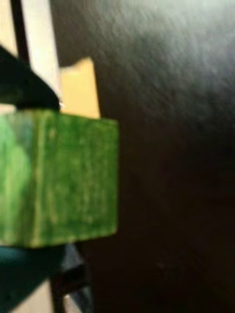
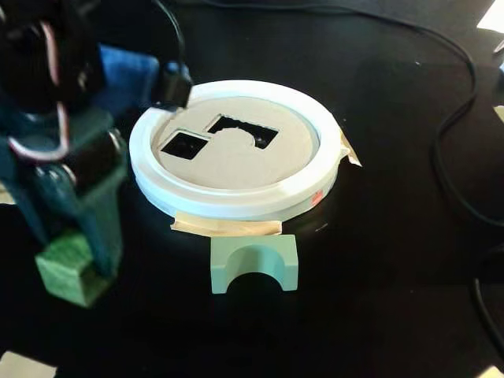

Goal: Pick up the square block and drop it in corresponding square shaped hole

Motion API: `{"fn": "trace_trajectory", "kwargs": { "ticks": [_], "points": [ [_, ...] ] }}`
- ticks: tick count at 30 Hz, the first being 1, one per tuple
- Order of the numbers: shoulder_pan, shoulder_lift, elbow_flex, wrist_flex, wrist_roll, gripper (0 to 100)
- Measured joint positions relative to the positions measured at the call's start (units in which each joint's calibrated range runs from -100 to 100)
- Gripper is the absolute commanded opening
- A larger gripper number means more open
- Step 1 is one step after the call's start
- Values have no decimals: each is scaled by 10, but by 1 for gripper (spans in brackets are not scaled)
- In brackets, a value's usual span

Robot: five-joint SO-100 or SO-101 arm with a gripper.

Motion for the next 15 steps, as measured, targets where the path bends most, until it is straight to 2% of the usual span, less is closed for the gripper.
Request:
{"fn": "trace_trajectory", "kwargs": {
  "ticks": [5,7,11,12,15],
  "points": [
    [-65,-101,-12,48,-37,37],
    [-146,-119,-18,54,-62,37],
    [-242,-129,-18,54,-103,37],
    [-295,-129,-18,54,-124,37],
    [-360,-129,-18,55,-150,37]
  ]
}}
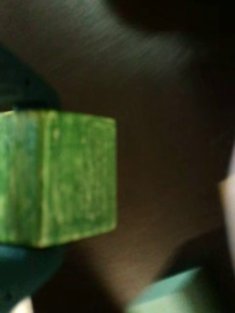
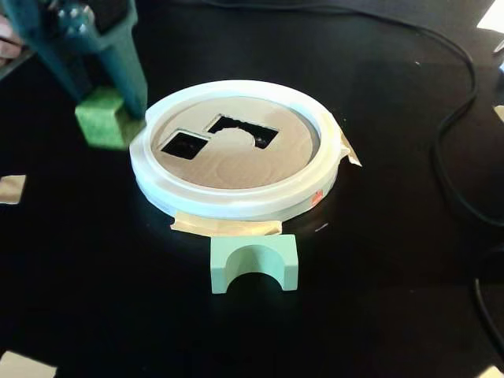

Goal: Pick up the square block and drop it in corresponding square shaped hole

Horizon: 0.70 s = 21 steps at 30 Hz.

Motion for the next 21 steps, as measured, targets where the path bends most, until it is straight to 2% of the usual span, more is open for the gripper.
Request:
{"fn": "trace_trajectory", "kwargs": {
  "ticks": [4,6,21],
  "points": [
    [-87,2,0,-36,-29,37],
    [-116,24,0,-90,-42,37],
    [-204,199,-3,-215,-76,38]
  ]
}}
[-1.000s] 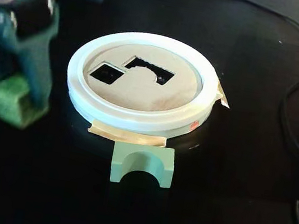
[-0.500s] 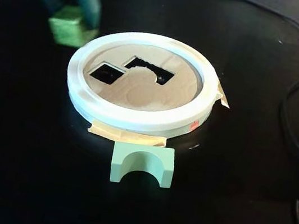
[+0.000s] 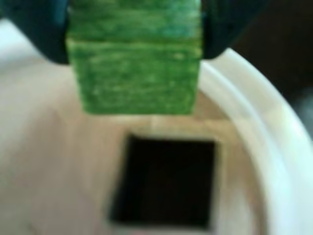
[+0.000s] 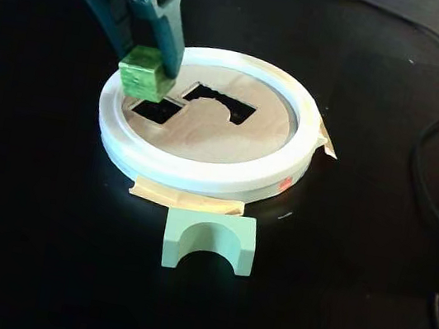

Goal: Pick up the square block and drop it in corresponding square shaped hole

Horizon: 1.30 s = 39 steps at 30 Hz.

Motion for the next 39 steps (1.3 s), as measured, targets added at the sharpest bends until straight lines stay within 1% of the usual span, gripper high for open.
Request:
{"fn": "trace_trajectory", "kwargs": {
  "ticks": [7,14,23,28,31,32,33,34,36,39],
  "points": [
    [-52,26,-1,-38,-13,38],
    [-54,62,0,-42,-15,38],
    [-54,63,0,-46,-15,38],
    [-54,67,0,-80,-15,40],
    [-54,67,-1,-98,-15,49],
    [-54,67,-1,-99,-15,54],
    [-54,67,-1,-99,-15,60],
    [-54,67,-1,-100,-15,72],
    [-54,78,-1,-103,-15,84],
    [-53,97,0,-103,-15,93]
  ]
}}
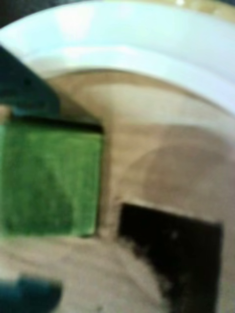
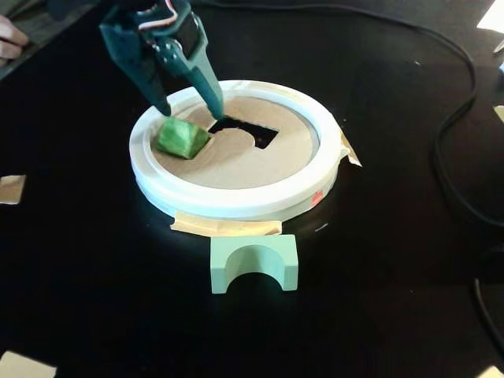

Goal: Pick up the square block and drop it in corresponding square shaped hole

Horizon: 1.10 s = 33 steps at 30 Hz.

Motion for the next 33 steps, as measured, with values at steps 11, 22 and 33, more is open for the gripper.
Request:
{"fn": "trace_trajectory", "kwargs": {
  "ticks": [11,22,33],
  "points": [
    [0,7,-1,21,0,93],
    [-1,-74,-3,113,0,93],
    [73,-48,-53,113,44,93]
  ]
}}
